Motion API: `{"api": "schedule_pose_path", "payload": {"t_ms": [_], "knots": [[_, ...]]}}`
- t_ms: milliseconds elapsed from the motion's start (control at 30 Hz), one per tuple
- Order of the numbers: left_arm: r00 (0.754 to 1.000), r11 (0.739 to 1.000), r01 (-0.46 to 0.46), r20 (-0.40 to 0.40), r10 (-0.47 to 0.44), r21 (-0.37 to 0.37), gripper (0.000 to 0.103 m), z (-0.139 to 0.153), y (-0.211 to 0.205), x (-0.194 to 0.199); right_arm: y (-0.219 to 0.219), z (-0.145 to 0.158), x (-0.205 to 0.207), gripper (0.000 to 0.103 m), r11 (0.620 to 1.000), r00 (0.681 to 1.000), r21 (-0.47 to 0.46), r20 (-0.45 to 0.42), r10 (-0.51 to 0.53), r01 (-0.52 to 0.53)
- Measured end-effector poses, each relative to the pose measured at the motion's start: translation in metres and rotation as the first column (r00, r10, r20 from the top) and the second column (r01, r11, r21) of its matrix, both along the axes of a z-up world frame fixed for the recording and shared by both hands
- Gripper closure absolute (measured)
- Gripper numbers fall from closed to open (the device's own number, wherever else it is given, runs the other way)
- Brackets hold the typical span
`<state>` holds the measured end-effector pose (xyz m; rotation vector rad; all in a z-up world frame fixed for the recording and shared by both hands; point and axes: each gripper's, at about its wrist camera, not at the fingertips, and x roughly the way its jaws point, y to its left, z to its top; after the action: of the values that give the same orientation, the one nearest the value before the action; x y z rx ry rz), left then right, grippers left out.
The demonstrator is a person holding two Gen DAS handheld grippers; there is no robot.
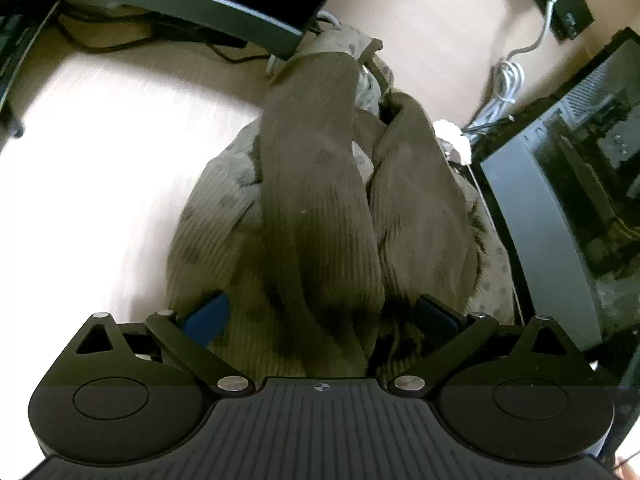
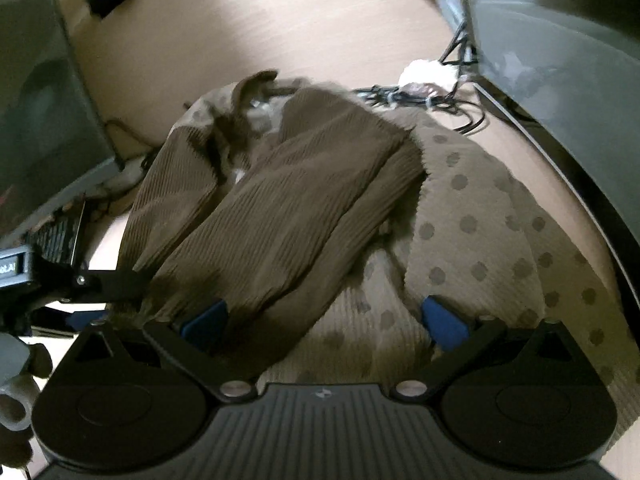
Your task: Fold clothes
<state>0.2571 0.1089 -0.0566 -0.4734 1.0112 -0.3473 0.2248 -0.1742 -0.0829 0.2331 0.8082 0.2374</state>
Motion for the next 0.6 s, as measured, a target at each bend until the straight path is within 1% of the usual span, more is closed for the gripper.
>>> {"api": "schedule_pose_path", "payload": {"t_ms": [67,200,300,367,400,467,567,600], "knots": [[1.000,1.000,0.008,-0.002,-0.008,-0.016,0.002,0.000,0.008,-0.012,0.007,0.001,-0.008,0.000,0.999,0.999,-0.015,-0.004,0.044,-0.044],[1.000,0.999,0.016,-0.023,-0.017,-0.035,0.002,0.002,0.021,-0.042,0.017,0.003,-0.034,0.000,0.991,0.991,-0.001,-0.020,0.133,-0.133],[0.997,0.998,0.063,-0.051,-0.064,-0.025,0.001,0.006,0.030,-0.071,0.022,0.005,-0.062,0.000,0.977,0.977,0.013,-0.038,0.212,-0.212],[0.991,0.995,0.095,-0.087,-0.097,-0.029,0.001,0.010,0.037,-0.090,0.025,0.007,-0.082,0.000,0.967,0.966,0.019,-0.049,0.254,-0.254],[0.988,0.993,0.111,-0.105,-0.113,-0.028,0.001,0.012,0.040,-0.098,0.027,0.007,-0.092,0.000,0.966,0.964,0.009,-0.051,0.260,-0.260],[0.984,0.991,0.130,-0.116,-0.132,-0.026,0.001,0.016,0.045,-0.106,0.036,0.007,-0.109,0.000,0.965,0.965,-0.027,-0.047,0.258,-0.260],[0.991,0.992,0.122,-0.043,-0.124,-0.037,0.002,0.029,0.050,-0.102,0.054,0.005,-0.120,0.000,0.965,0.973,-0.124,-0.029,0.228,-0.230],[0.993,0.993,0.115,-0.037,-0.116,-0.031,0.002,0.030,0.048,-0.096,0.059,0.004,-0.120,0.000,0.965,0.977,-0.154,-0.024,0.212,-0.214]]}}
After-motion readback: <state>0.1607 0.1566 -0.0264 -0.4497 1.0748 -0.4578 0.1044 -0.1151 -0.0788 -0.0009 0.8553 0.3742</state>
